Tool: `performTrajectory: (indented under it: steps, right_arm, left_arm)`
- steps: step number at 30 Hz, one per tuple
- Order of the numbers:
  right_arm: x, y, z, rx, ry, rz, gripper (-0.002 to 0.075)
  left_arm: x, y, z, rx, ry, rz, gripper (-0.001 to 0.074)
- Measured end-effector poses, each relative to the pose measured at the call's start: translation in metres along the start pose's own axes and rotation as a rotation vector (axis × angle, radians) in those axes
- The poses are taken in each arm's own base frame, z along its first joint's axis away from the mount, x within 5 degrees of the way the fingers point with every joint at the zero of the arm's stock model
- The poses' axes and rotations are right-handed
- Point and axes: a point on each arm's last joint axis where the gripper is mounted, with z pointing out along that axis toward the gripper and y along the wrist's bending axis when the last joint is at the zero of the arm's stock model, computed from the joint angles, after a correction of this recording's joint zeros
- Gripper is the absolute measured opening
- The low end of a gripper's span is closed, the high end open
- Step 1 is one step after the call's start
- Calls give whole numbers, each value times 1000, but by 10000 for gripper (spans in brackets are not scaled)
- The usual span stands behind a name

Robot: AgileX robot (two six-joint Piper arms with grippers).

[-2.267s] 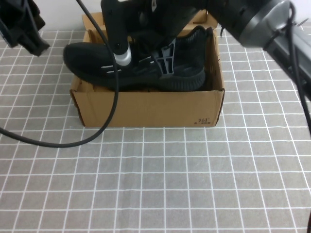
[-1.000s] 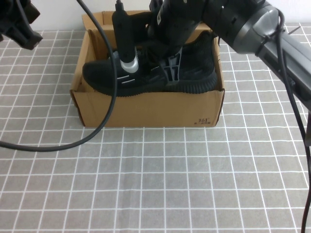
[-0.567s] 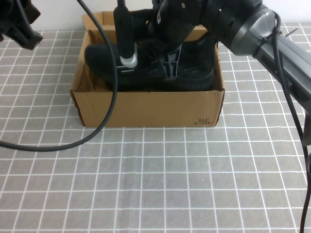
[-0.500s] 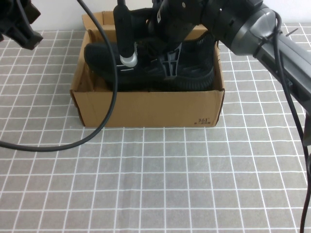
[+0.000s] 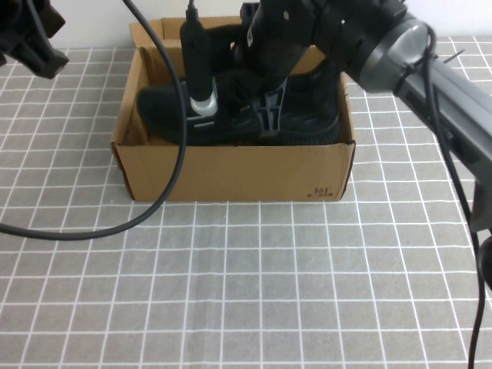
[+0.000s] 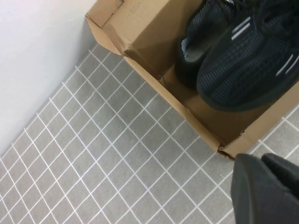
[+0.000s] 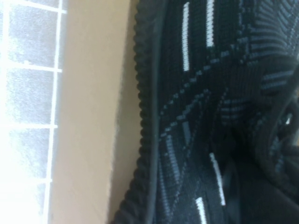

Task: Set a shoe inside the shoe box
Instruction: Place the shoe in the shoe box

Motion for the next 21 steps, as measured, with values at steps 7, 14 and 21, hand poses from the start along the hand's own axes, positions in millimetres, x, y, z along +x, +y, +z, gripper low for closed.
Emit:
performTrajectory:
  steps: [7, 14, 21]
  right_arm:
    - [-1, 5, 18, -37, -1, 5, 49]
    - [0, 8, 25, -53, 4, 5, 49]
    - [1, 13, 40, -76, 18, 29, 49]
  left_arm:
    - [0, 0, 0, 0, 0, 0, 1]
    - [0, 0, 0, 2, -1, -1, 1]
    - [0, 0, 0, 3, -2, -2, 1]
